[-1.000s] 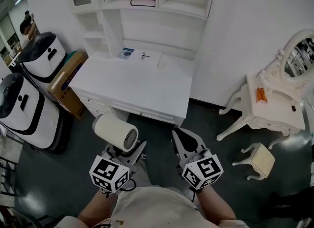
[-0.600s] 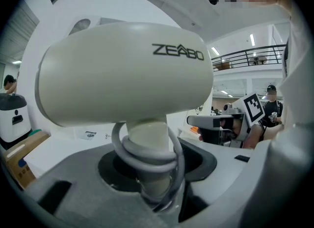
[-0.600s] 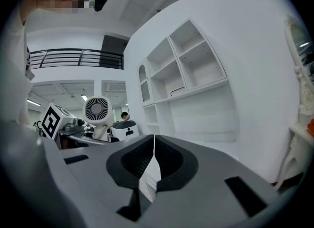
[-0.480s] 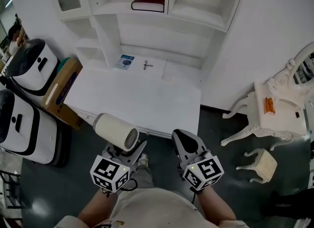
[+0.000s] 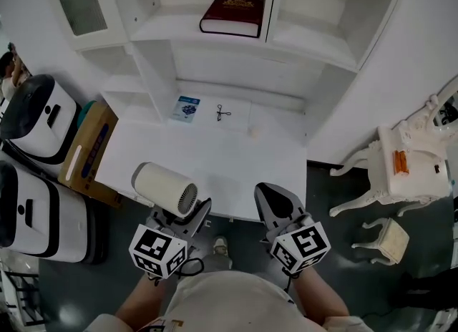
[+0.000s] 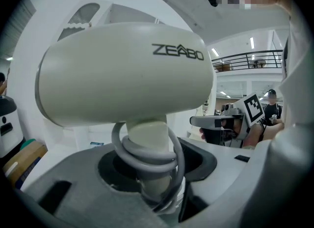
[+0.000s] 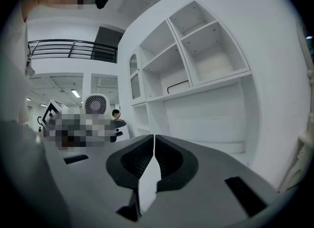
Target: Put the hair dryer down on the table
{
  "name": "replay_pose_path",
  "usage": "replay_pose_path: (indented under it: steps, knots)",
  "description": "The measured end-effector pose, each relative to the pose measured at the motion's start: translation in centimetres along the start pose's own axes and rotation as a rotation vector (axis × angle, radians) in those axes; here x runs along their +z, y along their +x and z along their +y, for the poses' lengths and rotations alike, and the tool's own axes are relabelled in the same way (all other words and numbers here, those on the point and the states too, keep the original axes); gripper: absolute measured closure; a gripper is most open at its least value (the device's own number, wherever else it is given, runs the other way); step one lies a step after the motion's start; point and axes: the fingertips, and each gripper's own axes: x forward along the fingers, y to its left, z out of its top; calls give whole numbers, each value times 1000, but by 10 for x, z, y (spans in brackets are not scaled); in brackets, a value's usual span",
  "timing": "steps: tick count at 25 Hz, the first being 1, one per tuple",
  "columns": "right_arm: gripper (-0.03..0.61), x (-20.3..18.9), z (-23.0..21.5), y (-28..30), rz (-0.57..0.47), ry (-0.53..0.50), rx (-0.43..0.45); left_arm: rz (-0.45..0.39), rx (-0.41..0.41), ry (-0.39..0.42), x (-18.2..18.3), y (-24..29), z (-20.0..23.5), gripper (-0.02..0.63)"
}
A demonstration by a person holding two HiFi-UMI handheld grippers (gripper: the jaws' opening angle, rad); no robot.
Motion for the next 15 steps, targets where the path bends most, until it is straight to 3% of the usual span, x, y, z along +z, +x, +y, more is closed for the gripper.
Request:
replay_pose_path:
  steps: [8, 15]
  knots:
    - [554, 24, -5, 50, -14, -21, -29, 1, -21, 12, 20, 12, 44, 402]
    - [554, 28, -12, 65, -3, -44, -2, -3, -19, -27, 27, 22, 50, 402]
